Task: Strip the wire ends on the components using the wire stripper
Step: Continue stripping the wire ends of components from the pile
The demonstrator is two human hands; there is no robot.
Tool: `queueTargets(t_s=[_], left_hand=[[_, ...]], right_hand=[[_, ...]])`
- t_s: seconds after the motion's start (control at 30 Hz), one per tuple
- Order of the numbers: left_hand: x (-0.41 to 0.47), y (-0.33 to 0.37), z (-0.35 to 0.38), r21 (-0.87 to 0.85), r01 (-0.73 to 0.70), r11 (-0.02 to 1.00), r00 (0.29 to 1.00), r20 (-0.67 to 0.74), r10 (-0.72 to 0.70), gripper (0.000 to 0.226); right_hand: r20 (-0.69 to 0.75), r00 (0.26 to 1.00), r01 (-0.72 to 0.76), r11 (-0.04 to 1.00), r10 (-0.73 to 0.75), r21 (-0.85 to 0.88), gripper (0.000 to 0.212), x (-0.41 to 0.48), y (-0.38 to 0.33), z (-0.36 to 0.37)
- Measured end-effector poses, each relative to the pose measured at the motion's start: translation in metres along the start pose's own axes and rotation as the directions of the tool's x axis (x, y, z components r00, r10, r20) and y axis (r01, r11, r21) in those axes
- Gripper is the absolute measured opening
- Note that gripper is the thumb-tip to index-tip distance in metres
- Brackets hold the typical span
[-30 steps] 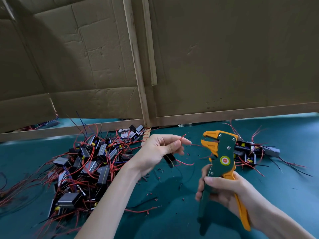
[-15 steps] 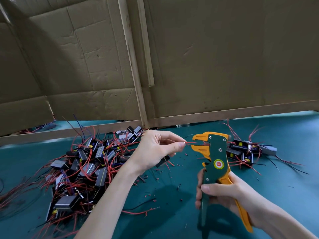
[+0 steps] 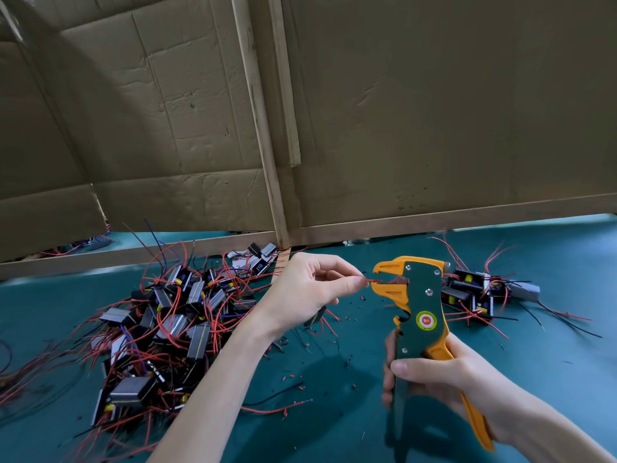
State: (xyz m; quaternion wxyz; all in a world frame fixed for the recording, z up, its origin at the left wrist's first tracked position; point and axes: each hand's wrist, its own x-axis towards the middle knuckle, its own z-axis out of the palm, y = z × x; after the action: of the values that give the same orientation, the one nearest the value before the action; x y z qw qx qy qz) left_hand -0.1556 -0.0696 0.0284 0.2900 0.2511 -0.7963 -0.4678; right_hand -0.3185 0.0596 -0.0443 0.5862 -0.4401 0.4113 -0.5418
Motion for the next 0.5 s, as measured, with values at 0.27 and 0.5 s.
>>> queueTargets(t_s=[0.27,0.5], left_hand=[[-0.0016,0.0018,-0.0013,-0.005,-0.002,1.0,0.999,0.045,0.002,0.006],[-0.0027,0.0037,-0.0025,-0.002,0.007,1.0,0.998,0.057,-0.007,0.006]], right_hand=[[-0.012,1.0,-0.02,0.998,0.02,-0.055,0.044,-0.0021,-0.0017,0.0022],[-0.092,0.996,-0.022,0.996,0.014,-0.082,0.039,-0.0047,-0.0011,0.0095]])
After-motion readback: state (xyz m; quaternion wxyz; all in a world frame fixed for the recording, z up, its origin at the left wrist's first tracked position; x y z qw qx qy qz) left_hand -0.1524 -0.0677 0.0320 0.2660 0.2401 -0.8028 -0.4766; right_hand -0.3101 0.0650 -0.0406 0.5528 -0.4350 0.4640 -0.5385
